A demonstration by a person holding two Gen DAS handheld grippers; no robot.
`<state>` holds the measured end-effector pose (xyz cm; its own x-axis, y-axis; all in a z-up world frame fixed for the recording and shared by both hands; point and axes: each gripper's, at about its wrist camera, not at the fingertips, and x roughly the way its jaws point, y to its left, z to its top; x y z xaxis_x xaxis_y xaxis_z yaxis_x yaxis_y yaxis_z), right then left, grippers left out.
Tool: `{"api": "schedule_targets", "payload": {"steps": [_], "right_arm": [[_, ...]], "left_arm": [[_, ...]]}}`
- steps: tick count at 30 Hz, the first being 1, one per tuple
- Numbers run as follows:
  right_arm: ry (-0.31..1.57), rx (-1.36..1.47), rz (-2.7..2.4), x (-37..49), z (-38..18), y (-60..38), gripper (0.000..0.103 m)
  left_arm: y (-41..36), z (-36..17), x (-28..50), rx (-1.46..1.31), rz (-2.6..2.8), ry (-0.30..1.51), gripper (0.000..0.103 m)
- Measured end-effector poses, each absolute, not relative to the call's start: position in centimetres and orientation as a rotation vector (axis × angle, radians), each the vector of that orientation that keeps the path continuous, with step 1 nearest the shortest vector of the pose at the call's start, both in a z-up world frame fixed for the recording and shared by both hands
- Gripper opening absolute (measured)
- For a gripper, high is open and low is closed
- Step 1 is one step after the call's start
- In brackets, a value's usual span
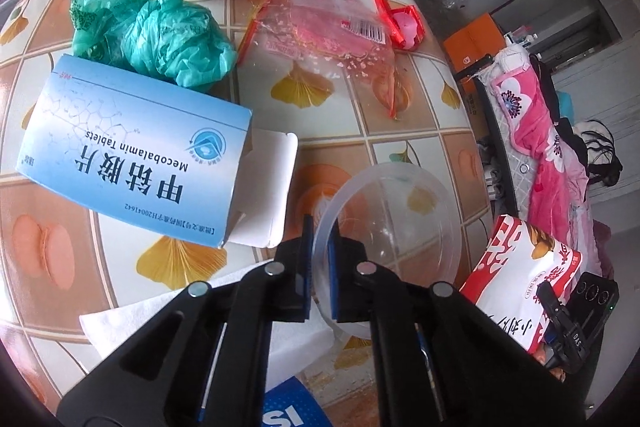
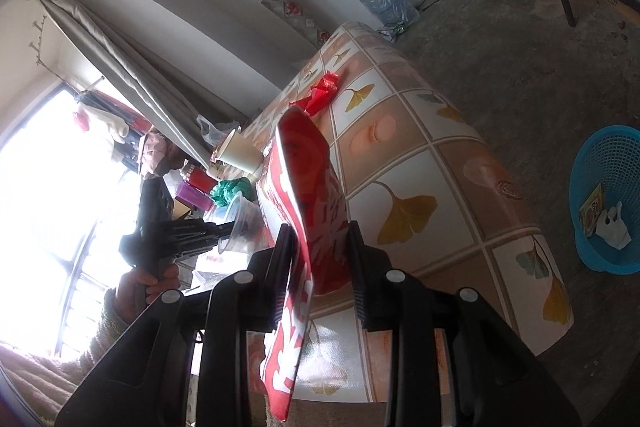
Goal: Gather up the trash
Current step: 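Grasp the clear plastic bowl rim with the left gripper and lift it, then carry bag and bowl over the blue wastebasket and open both grippers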
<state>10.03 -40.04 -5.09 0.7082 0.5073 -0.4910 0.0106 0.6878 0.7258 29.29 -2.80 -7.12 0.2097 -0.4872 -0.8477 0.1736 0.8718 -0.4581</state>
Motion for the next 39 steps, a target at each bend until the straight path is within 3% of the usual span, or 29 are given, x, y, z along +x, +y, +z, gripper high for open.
{"api": "schedule_targets", "payload": {"steps": [11, 21, 29, 39], "right_arm": [[0.631, 0.728, 0.271, 6.9, -2.2, -41.6, 0.027], [0.511, 0.714, 0.031, 0.6, 0.1, -48.3, 0.027], [0.533, 0.635, -0.301, -1.9, -1.4, -53.2, 0.027], [0.724, 0.656, -0.562, 1.1, -11.8, -60.6, 0.028]], "left_arm": [[-5.6, 0.0, 26.7, -0.197, -0.526, 1.096, 0.004], [-22.8, 4.4, 24.3, 0.028, -0.787, 1.017, 0.004], [-38.7, 0.8, 23.0, 0.215, -0.914, 1.1, 0.004], [-53.4, -11.3, 23.2, 0.412, -0.884, 1.305, 0.004]]}}
